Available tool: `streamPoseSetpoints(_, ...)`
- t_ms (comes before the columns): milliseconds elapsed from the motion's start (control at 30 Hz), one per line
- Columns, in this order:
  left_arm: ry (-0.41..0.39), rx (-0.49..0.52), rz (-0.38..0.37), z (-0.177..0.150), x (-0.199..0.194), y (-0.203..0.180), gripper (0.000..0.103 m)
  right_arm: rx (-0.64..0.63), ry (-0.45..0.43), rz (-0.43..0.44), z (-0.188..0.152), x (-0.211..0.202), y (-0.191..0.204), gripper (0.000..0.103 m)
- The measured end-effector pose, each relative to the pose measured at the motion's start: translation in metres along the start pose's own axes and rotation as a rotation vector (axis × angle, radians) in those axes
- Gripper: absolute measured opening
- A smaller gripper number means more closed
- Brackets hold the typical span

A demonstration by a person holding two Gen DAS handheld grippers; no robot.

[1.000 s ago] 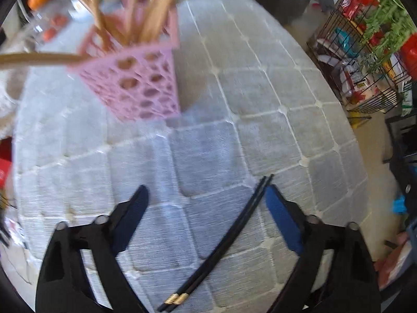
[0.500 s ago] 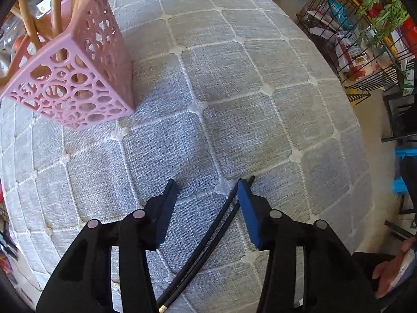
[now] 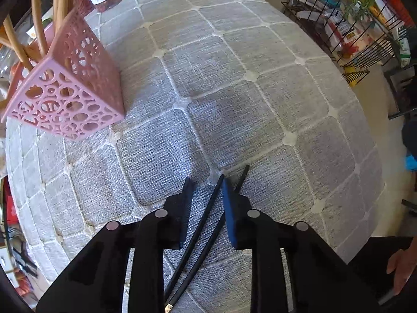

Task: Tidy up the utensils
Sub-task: 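Grasp one black chopstick with the left tool while the right tool grasps the other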

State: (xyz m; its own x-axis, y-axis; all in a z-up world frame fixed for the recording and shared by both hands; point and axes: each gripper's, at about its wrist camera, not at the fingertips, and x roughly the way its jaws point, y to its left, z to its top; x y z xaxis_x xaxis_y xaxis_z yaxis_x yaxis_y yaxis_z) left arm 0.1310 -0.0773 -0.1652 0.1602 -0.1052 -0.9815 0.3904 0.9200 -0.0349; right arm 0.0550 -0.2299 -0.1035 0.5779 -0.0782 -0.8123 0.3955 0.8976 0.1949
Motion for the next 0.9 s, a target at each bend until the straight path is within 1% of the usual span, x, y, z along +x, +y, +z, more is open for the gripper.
streamPoseSetpoints(33, -0.006, -0.007, -0.016, -0.001, 0.000, 0.003, 0.019, -0.001, 0.003, 0.001, -0.001, 0.001, 0.002, 0.097)
streamPoseSetpoints(67, -0.011, -0.016, -0.027, -0.003, -0.002, 0.008, 0.014, -0.007, 0.003, 0.000, -0.002, 0.001, 0.005, 0.097)
streamPoseSetpoints(100, -0.016, -0.026, -0.017, -0.005, -0.002, 0.013, 0.007, -0.016, 0.004, 0.001, -0.003, 0.002, 0.007, 0.097)
streamPoseSetpoints(133, -0.025, -0.032, -0.011, -0.006, -0.002, 0.018, 0.007, -0.033, 0.009, 0.002, -0.004, 0.003, 0.012, 0.097)
streamPoseSetpoints(167, -0.039, -0.047, -0.048, -0.008, -0.003, 0.024, 0.007, -0.044, 0.013, 0.002, -0.006, 0.005, 0.015, 0.097)
streamPoseSetpoints(200, -0.053, -0.057, -0.062, -0.011, -0.005, 0.030, 0.007, -0.056, 0.023, 0.004, -0.008, 0.006, 0.019, 0.097)
streamPoseSetpoints(267, -0.083, -0.064, -0.037, -0.020, -0.014, 0.038, 0.005, -0.081, 0.067, 0.012, -0.011, 0.014, 0.029, 0.096)
streamPoseSetpoints(400, -0.178, -0.078, -0.054, -0.047, -0.053, 0.054, 0.003, -0.070, 0.168, 0.061, -0.015, 0.025, 0.051, 0.089)
streamPoseSetpoints(467, -0.252, -0.102, -0.062, -0.063, -0.081, 0.067, 0.003, -0.076, 0.206, 0.062, -0.017, 0.029, 0.067, 0.080)
streamPoseSetpoints(500, -0.278, -0.113, -0.063, -0.069, -0.091, 0.073, 0.003, -0.075, 0.228, 0.064, -0.018, 0.032, 0.074, 0.078)
streamPoseSetpoints(567, -0.332, -0.134, -0.051, -0.082, -0.109, 0.083, 0.003, -0.083, 0.293, 0.078, -0.020, 0.039, 0.090, 0.069)
streamPoseSetpoints(600, -0.361, -0.145, -0.042, -0.089, -0.117, 0.084, 0.003, -0.090, 0.335, 0.085, -0.022, 0.045, 0.099, 0.066)
streamPoseSetpoints(633, -0.385, -0.154, -0.042, -0.093, -0.123, 0.087, 0.003, -0.092, 0.365, 0.076, -0.025, 0.050, 0.107, 0.059)
streamPoseSetpoints(733, -0.455, -0.180, -0.044, -0.112, -0.143, 0.100, 0.003, -0.093, 0.411, 0.045, -0.033, 0.062, 0.125, 0.052)
streamPoseSetpoints(767, -0.473, -0.186, -0.045, -0.118, -0.150, 0.105, 0.003, -0.090, 0.430, 0.036, -0.035, 0.066, 0.130, 0.048)
streamPoseSetpoints(867, -0.516, -0.196, -0.035, -0.125, -0.161, 0.111, 0.003, -0.060, 0.480, 0.018, -0.044, 0.080, 0.139, 0.039)
streamPoseSetpoints(900, -0.529, -0.193, -0.041, -0.126, -0.165, 0.112, 0.003, -0.057, 0.484, 0.011, -0.045, 0.083, 0.142, 0.039)
